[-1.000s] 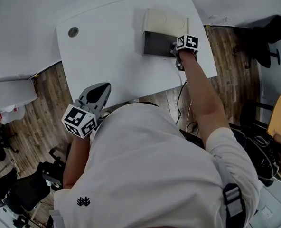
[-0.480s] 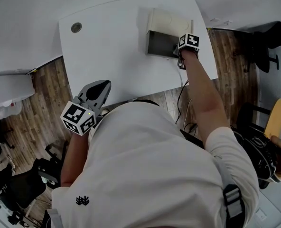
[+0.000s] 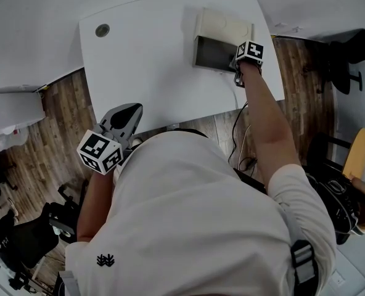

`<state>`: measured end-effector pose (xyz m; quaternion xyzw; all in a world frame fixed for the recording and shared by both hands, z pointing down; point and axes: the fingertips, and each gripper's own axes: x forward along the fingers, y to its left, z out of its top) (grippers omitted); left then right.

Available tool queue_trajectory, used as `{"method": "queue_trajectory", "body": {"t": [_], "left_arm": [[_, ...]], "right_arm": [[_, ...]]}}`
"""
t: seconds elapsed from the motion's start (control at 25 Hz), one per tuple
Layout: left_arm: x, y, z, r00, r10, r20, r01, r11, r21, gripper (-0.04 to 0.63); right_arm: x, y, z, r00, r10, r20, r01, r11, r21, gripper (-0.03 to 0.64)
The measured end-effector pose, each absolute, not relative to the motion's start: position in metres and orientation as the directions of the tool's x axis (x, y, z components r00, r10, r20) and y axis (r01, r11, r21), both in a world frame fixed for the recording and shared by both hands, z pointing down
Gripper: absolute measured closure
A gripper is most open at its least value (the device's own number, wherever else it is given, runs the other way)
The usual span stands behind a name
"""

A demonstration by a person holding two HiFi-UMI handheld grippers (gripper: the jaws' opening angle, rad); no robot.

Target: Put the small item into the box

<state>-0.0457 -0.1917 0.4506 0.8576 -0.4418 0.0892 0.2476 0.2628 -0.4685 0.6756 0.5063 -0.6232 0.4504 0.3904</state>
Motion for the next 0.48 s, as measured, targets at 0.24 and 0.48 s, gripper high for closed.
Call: {"method": "queue_trajectory", "body": {"t": [0.24,0.48], "left_arm": [[-0.053,-0.182,0.444,0.616,-0.7,0.36,-0.785,-0.514,0.344,0.589],[-0.065,-0.17,0.444,0.65,-0.674,0.352,-0.76,-0.557,0.335,0.588]], "right_arm": [[0.261,-0.465,0.654,-0.181,-0.338,0.923,-0.983,0.076,-0.164,0.399],[0.261,-0.454,0.621,-0.172,-0.44,0.881,-0.985,0.083,-0.151,0.4]]}}
